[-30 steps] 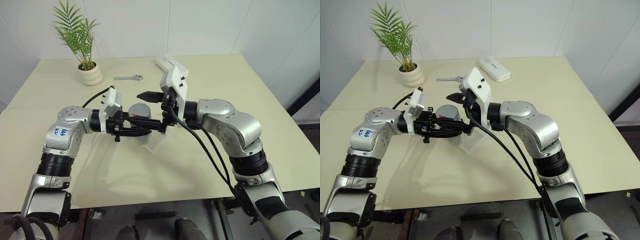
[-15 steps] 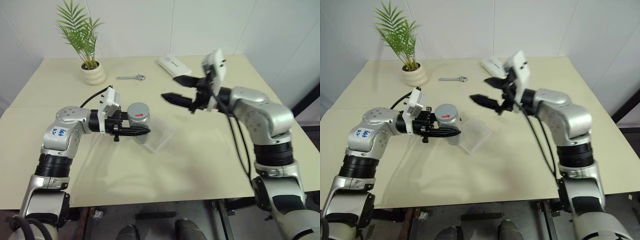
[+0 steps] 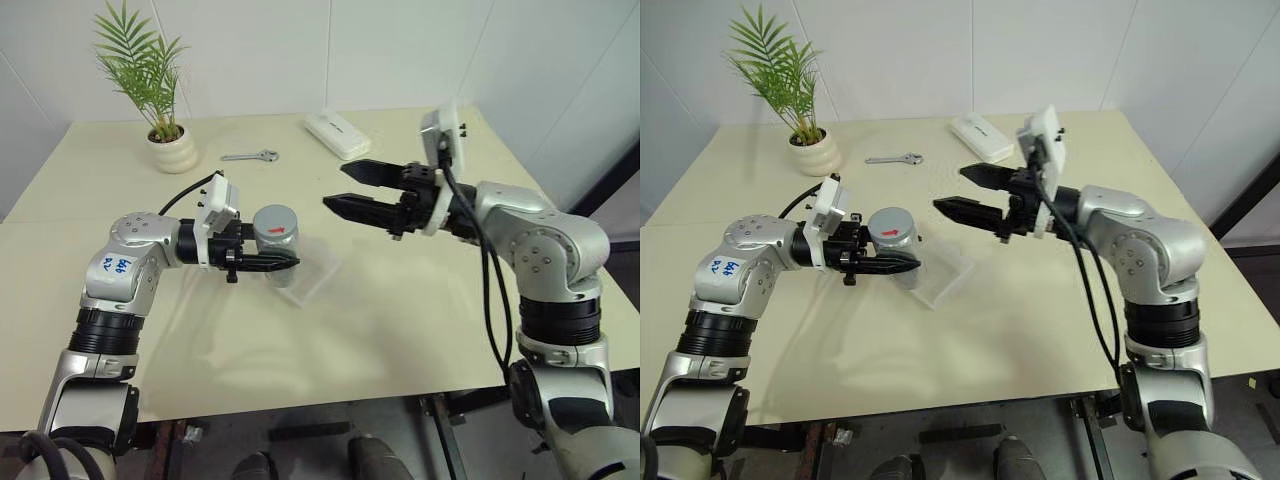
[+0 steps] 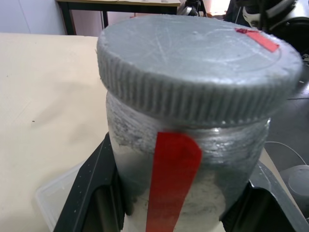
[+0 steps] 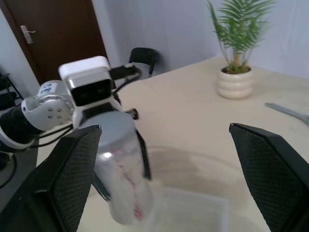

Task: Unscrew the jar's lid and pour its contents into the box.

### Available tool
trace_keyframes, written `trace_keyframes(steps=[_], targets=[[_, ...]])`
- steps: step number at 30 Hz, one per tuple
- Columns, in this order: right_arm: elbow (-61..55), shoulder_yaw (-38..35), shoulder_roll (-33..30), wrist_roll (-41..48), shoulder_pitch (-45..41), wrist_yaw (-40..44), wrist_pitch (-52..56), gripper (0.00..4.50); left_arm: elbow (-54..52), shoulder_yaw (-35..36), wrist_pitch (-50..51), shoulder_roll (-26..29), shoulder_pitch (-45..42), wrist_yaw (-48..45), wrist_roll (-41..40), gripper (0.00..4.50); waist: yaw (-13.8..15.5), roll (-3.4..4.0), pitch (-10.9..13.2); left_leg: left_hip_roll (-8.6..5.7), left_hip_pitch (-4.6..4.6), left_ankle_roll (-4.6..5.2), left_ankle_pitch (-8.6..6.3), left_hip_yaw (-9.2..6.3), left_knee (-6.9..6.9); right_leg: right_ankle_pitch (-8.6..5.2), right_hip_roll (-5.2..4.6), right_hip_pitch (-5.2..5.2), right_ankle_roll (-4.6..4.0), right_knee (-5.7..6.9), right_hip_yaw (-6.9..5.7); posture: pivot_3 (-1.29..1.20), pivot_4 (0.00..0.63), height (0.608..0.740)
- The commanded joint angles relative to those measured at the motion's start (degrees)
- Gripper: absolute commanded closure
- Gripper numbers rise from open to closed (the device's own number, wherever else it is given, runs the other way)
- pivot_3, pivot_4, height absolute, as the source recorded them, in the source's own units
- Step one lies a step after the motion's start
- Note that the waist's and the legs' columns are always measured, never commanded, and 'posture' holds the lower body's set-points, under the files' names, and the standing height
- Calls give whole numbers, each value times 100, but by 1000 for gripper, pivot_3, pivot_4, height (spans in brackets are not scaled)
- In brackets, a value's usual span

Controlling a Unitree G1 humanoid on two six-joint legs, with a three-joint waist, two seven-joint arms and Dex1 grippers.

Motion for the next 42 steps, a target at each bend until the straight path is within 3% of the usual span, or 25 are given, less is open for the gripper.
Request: trace_keyframes(steps=[1, 6, 12, 25, 35, 42], targets=[[-277, 291, 285, -21, -172, -299, 83, 35, -62, 53, -102, 17, -92, -19, 14, 2570, 3, 0, 0, 0, 0, 0, 0, -1, 0, 0, 0, 0, 0, 1, 0, 0, 150, 740], [-68, 936, 551, -557, -332, -421, -153, 35, -50, 8, -104, -18, -110, -12, 21, 2570, 6, 0, 0, -1, -3, -1, 0, -2, 0, 0, -2, 0, 0, -3, -1, 0, 150, 740], [263, 1170, 634, -991, -465, -447, -334, 35, -29, -13, -85, -35, -141, -33, 22, 2570, -4, 0, 0, 0, -3, -1, 0, -2, 0, 0, -1, -1, 0, -2, -2, 0, 150, 740], [832, 708, 138, -1135, -638, -120, -651, 35, -38, -11, -104, -36, -135, -13, 24, 2570, 1, 0, 0, 0, -3, -2, 1, -3, -1, 0, -1, -1, 0, -1, -3, 0, 150, 740], [1009, 191, -487, -709, -285, 676, -872, 35, 11, 28, -146, -21, -145, -22, 54, 2570, 13, -1, 0, -1, -3, -2, 1, -1, -1, 0, -2, 0, 0, -5, -2, 0, 150, 740], [704, 342, -1181, -636, 369, 2641, -1861, 35, 100, 78, -182, 59, -126, -106, 79, 2570, -3, 0, 1, -1, -2, -1, 1, 2, -13, 0, 1, 0, 1, -17, 1, 0, 150, 740]])
